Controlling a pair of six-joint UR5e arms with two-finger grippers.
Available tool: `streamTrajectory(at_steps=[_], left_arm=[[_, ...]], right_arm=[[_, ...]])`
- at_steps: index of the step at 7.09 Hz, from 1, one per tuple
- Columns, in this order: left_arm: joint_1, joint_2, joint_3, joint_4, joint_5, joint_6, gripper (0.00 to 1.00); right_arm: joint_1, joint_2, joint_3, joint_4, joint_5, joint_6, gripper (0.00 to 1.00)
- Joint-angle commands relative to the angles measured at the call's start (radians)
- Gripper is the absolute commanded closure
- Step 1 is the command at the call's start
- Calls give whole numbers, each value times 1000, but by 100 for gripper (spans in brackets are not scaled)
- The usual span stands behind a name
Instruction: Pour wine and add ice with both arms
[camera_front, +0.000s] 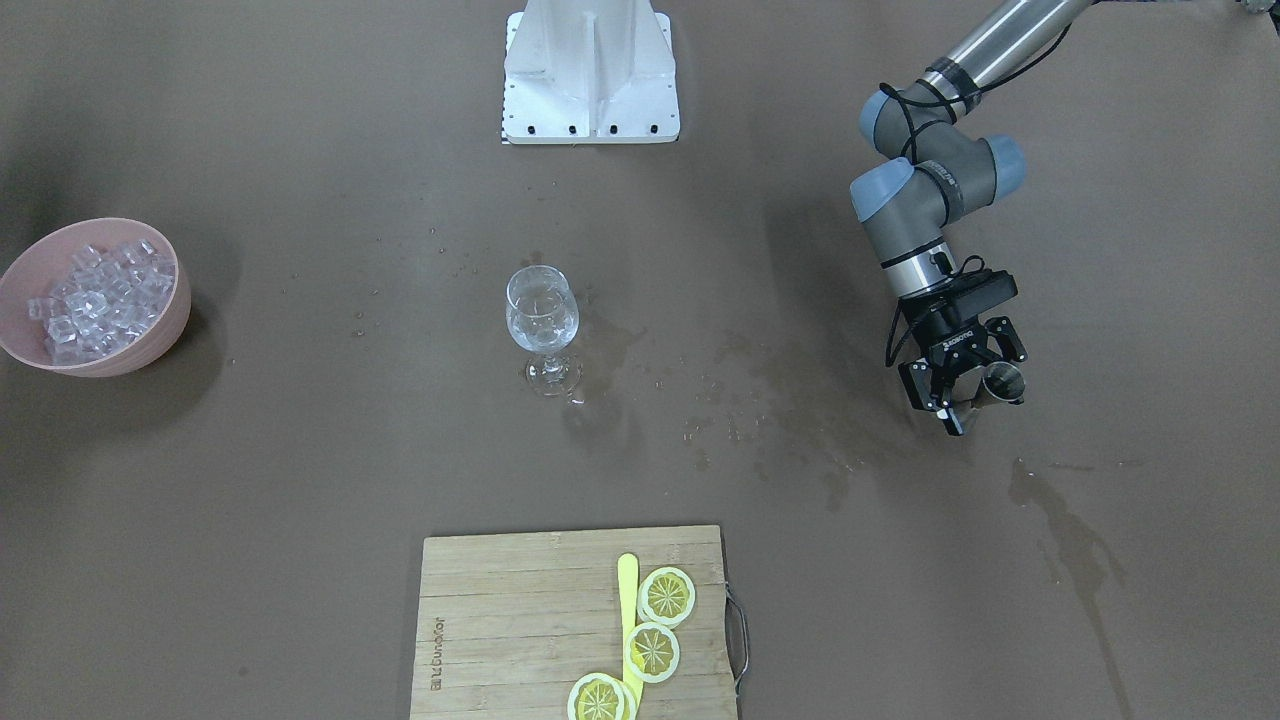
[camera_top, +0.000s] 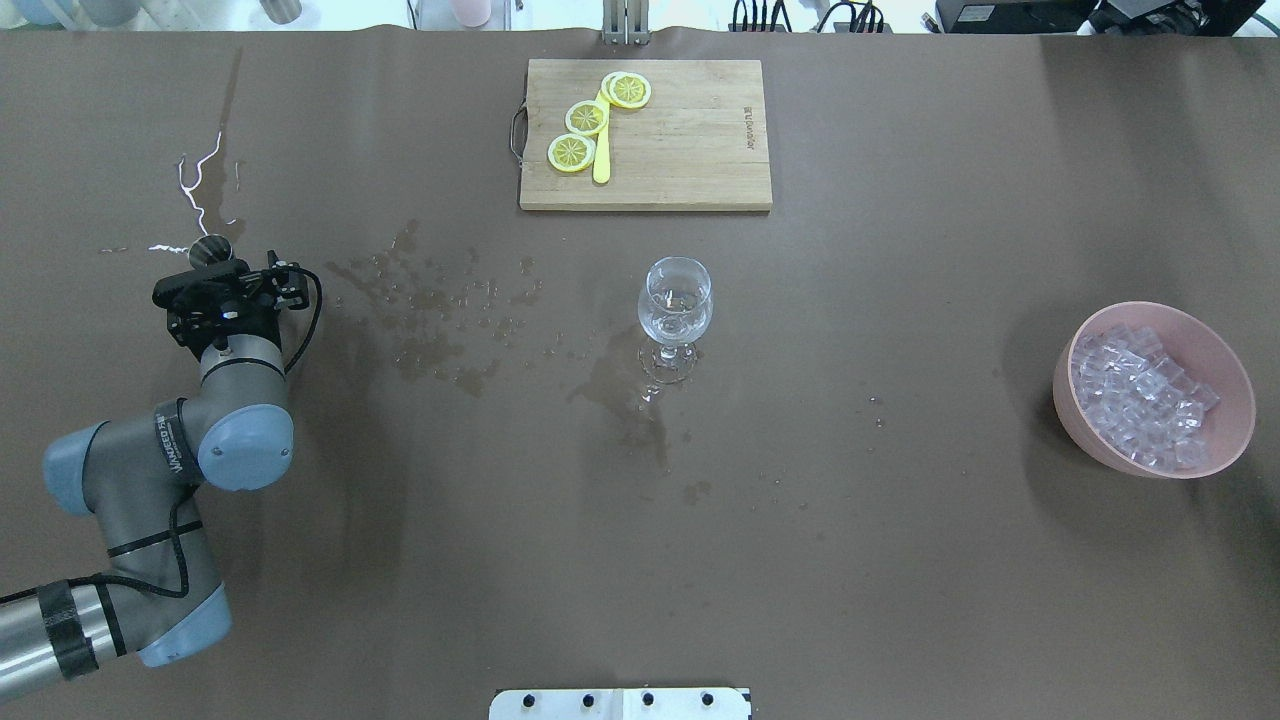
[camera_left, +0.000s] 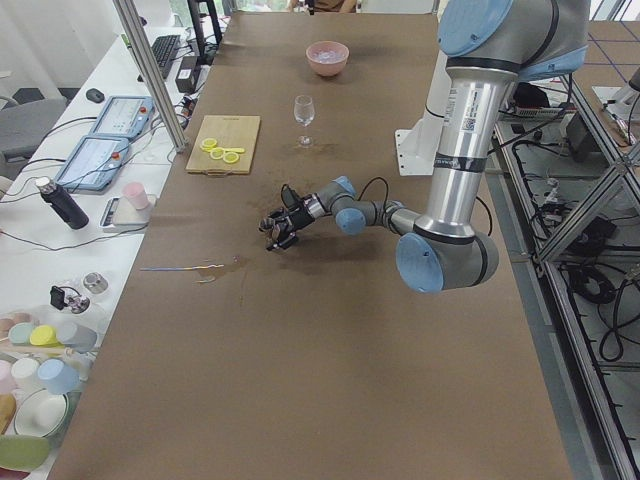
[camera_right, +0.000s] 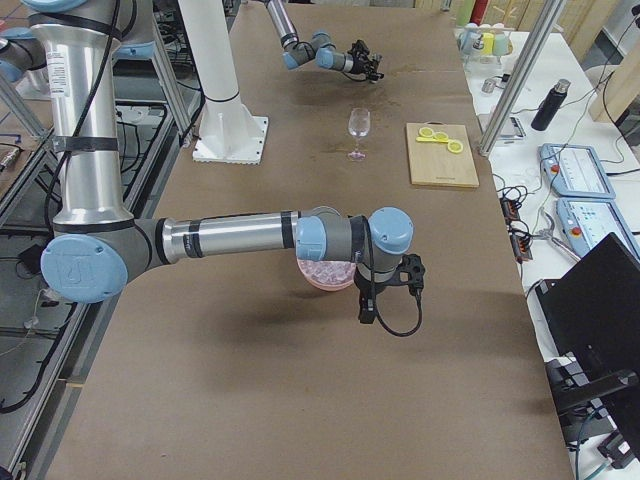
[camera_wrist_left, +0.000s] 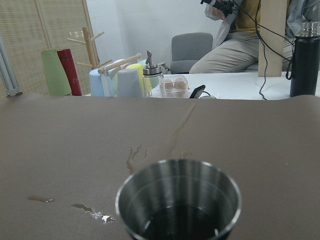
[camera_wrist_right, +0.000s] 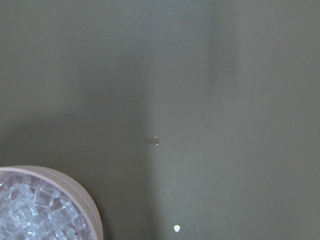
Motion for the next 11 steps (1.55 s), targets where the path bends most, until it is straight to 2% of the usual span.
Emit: streamTrajectory(at_steps=[1,2,3,4,6,8,9,11], left_arm=[[-3,-1,-5,0,0,1,60],[-4,-1,-15,-2,0,1,93],[-7,4,-34,0,0,2,100],[-15,11,-76,1,0,10,100],[-38,31,-223,15,-5,62,100],[-43,13,-356,47,-2,239,100],[-31,-31,-399,47,-2,292,100],[32,-195,-386,92,-8,395,100]], right_arm=[[0,0,0,-1,0,1,0],[0,0,0,-1,0,1,0],[0,-1,0,-1,0,2,0],[0,-1,0,-1,0,2,0],[0,-1,0,-1,0,2,0],[0,-1,1,-1,5,4,0],[0,-4,3,-1,17,4,0],[0,-9,1,-1,23,2,0]])
